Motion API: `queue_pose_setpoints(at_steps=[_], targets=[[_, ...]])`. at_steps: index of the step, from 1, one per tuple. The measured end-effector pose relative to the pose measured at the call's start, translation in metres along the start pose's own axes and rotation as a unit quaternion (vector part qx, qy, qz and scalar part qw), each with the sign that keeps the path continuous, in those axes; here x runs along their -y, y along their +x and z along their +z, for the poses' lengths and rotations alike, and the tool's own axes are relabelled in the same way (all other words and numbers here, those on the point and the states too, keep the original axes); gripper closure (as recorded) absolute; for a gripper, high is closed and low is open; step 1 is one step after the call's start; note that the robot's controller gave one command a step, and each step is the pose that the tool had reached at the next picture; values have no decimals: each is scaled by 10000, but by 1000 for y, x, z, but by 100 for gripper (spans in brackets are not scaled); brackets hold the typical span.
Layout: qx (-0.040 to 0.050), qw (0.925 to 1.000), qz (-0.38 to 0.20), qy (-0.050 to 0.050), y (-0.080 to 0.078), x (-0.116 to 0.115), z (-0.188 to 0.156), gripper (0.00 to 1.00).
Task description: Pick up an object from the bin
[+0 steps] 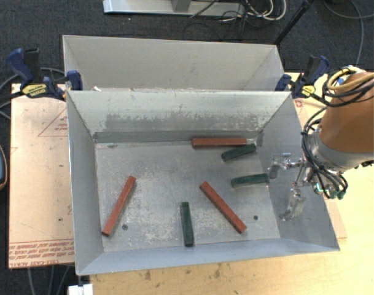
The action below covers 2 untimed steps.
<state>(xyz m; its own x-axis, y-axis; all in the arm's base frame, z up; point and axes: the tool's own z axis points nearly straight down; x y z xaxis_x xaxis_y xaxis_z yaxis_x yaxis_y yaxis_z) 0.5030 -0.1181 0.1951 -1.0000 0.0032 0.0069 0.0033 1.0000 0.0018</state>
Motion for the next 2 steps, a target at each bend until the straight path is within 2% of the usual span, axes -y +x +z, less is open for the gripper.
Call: queue_pose_setpoints(at_steps=[1,2], targets=[[33,9989,-478,-1,-70,-4,129,0],[68,9996,-264,9,-76,-2,93,0]])
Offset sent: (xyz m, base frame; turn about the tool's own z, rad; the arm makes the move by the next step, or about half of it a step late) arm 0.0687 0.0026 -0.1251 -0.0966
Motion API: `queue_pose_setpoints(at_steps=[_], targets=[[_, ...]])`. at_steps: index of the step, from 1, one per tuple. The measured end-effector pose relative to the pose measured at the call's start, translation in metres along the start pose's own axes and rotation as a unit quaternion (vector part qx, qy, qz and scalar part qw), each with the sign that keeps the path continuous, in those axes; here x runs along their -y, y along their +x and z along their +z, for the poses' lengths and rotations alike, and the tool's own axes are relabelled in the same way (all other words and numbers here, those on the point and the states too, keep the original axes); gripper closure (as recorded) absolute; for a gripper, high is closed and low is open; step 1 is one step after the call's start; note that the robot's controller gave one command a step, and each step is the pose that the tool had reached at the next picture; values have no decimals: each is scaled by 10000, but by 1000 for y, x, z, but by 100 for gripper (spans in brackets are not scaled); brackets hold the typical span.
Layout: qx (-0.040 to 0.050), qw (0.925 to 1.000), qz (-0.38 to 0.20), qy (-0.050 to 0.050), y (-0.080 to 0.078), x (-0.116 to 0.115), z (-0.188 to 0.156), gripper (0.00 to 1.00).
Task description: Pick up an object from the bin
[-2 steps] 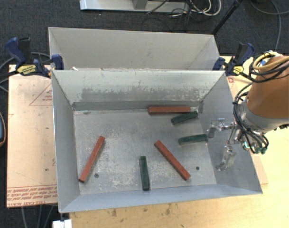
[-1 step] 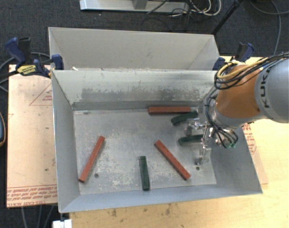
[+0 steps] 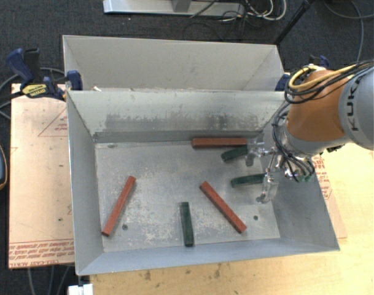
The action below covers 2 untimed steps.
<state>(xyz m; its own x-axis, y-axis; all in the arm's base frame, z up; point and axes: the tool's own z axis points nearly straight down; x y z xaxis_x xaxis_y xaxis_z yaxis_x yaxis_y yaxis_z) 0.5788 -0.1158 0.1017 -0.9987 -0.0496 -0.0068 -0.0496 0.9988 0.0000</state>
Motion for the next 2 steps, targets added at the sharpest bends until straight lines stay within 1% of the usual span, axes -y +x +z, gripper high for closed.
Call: queue_pose_setpoints(at_steps=[1,2], targets=[[-4,9996,271,0,-7,4,-22,0],[-42,9999,141,-8,-13,7,35,0]])
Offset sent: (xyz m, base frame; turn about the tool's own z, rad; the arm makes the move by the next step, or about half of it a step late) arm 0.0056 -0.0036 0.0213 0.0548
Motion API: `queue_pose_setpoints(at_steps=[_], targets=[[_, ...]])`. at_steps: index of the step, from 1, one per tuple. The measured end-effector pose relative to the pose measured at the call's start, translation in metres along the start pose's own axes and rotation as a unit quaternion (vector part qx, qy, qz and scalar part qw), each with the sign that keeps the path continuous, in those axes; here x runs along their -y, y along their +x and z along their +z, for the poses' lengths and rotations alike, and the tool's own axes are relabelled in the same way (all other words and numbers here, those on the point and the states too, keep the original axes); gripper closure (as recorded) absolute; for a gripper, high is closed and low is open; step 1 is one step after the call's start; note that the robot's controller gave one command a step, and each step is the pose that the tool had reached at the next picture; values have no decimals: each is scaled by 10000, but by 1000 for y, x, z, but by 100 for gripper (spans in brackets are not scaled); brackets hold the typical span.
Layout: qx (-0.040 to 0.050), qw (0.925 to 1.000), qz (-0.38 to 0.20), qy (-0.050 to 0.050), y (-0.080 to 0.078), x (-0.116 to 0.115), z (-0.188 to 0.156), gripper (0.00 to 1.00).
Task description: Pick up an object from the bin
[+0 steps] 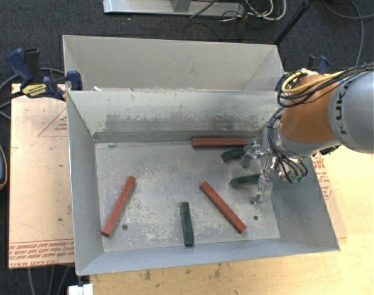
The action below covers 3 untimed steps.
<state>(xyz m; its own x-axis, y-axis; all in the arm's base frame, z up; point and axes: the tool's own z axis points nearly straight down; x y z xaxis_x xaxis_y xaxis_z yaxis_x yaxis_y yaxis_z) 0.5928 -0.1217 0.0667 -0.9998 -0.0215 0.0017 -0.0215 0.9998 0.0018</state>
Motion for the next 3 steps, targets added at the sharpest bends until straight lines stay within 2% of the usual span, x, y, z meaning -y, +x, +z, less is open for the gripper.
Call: queue_pose_setpoints(at_steps=[1,2,3], targets=[[23,10000,-4,5,-1,-1,0,0],[30,10000,-5,10,-2,-1,-1,100],[54,10000,-7,15,-4,-1,-57,100]])
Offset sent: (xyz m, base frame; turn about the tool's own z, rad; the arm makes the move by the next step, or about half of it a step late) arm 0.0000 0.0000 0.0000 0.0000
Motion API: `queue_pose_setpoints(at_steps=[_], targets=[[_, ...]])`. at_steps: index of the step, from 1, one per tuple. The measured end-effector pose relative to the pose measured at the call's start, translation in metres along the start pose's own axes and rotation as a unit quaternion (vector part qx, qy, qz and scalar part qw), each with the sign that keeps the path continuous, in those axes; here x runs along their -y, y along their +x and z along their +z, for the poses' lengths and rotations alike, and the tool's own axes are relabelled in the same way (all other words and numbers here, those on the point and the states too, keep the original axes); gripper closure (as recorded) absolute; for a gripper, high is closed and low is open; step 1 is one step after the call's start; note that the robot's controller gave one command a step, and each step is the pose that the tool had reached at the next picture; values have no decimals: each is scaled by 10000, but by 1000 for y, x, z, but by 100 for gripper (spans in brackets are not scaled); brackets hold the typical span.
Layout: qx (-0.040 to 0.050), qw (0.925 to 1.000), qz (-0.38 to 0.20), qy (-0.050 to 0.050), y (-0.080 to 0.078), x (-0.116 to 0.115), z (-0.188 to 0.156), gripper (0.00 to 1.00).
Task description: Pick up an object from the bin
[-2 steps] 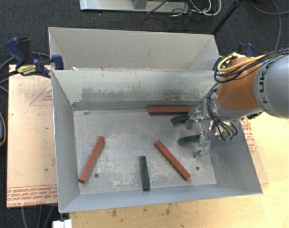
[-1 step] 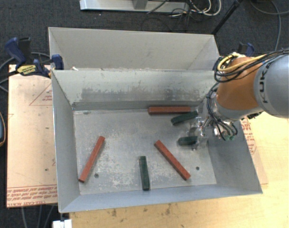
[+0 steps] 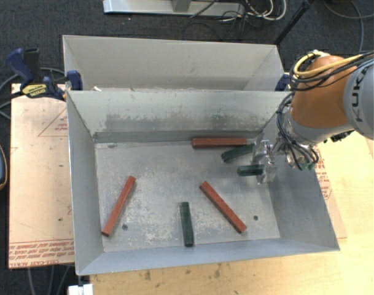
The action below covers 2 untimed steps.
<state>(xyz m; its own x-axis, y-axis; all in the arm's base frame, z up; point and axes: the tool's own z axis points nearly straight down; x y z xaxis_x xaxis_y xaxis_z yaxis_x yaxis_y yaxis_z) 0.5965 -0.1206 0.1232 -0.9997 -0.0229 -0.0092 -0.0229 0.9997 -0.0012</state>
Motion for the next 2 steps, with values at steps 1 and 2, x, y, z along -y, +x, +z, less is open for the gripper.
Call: queue_pose_setpoints(at_steps=[1,2], targets=[[-20,10000,-2,-5,-1,0,-11,100],[-27,10000,-3,-6,-2,-1,-15,100]])
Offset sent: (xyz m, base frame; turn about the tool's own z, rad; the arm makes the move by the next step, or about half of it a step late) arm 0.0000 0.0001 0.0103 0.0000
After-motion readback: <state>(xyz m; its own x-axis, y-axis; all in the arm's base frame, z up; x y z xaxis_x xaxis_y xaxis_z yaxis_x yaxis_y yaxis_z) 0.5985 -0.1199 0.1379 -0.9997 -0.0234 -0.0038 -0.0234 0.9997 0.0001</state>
